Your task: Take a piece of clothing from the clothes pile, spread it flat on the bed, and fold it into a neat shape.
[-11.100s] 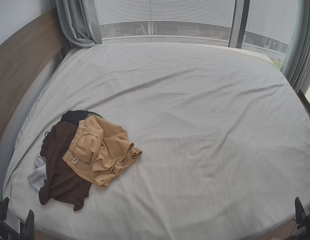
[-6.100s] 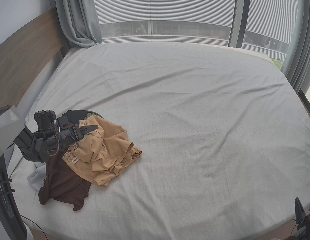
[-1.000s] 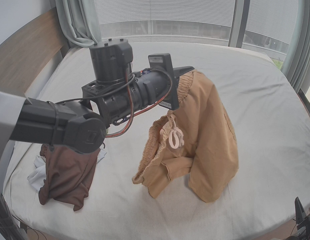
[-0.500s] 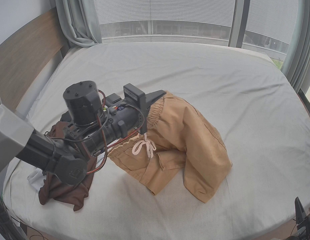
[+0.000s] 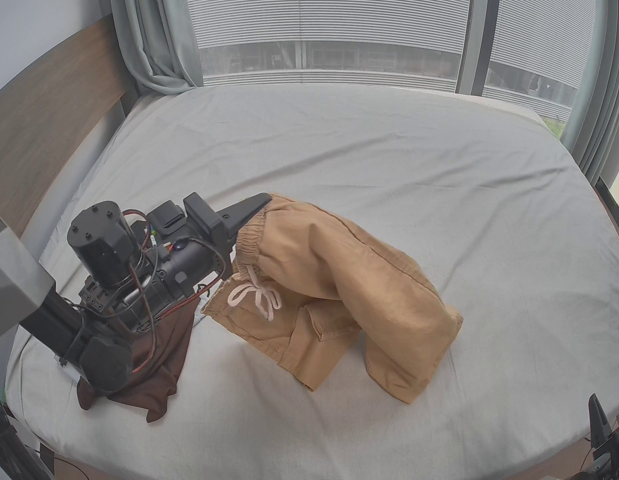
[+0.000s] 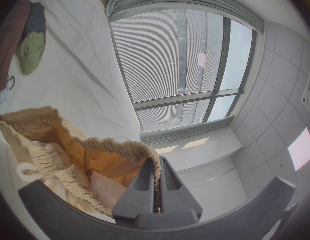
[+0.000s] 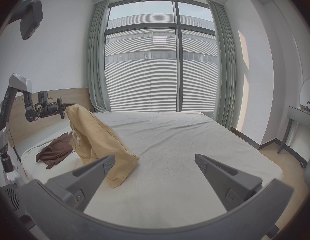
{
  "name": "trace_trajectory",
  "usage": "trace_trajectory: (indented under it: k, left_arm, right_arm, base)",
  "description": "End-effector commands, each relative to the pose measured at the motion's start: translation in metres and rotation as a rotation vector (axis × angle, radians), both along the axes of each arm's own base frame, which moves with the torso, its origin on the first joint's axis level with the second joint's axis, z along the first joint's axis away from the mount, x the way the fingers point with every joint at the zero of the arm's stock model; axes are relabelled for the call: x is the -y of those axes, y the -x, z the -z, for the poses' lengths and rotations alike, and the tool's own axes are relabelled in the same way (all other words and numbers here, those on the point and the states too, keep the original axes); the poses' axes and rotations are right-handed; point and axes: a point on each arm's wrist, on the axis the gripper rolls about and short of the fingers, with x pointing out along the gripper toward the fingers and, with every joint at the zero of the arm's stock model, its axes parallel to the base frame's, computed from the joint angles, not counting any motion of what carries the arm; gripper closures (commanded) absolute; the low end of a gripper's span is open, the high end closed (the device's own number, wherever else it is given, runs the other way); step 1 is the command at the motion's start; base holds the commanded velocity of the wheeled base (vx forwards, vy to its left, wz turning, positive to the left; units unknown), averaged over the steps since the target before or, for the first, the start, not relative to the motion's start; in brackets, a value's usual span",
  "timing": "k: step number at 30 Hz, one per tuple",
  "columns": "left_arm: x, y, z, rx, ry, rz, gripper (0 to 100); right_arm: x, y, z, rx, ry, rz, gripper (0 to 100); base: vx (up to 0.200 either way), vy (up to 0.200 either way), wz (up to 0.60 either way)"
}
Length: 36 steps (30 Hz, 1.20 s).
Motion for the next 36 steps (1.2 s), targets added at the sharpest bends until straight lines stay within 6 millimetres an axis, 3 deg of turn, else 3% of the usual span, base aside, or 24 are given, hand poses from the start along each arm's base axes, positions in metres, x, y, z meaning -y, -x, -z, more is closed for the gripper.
trace_trajectory:
  k: [1,10,16,25,36]
  left_arm:
    - [-0.024,0.002,0.015,0.018,-0.072,-0.049,100]
    - [-0.04,0.006,0.038,0.062,-0.25,-0.074,100]
    - [-0.046,-0.002,0.066,0.085,-0.408,-0.111,100]
    - [-0.069,-0.011,0.072,0.103,-0.476,-0.189,100]
    - [-0.068,-0.006,0.076,0.09,-0.489,-0.175,100]
  right_arm:
    - [0.0,0.0,0.005,-0.001,0.001,0.001,0]
    - [0.0,0.0,0.005,-0.001,0.001,0.001,0]
    - [0.0,0.0,0.005,-0.001,0.001,0.0,0]
    - [0.0,0.0,0.005,-0.001,0.003,0.004,0]
    - [0.0,0.0,0.005,-0.001,0.001,0.004,0]
  base:
    - [0.0,0.0,0.0]
    - [0.0,0.0,0.0]
    - [0.0,0.0,0.0]
    - [0.0,0.0,0.0]
    - [0.0,0.0,0.0]
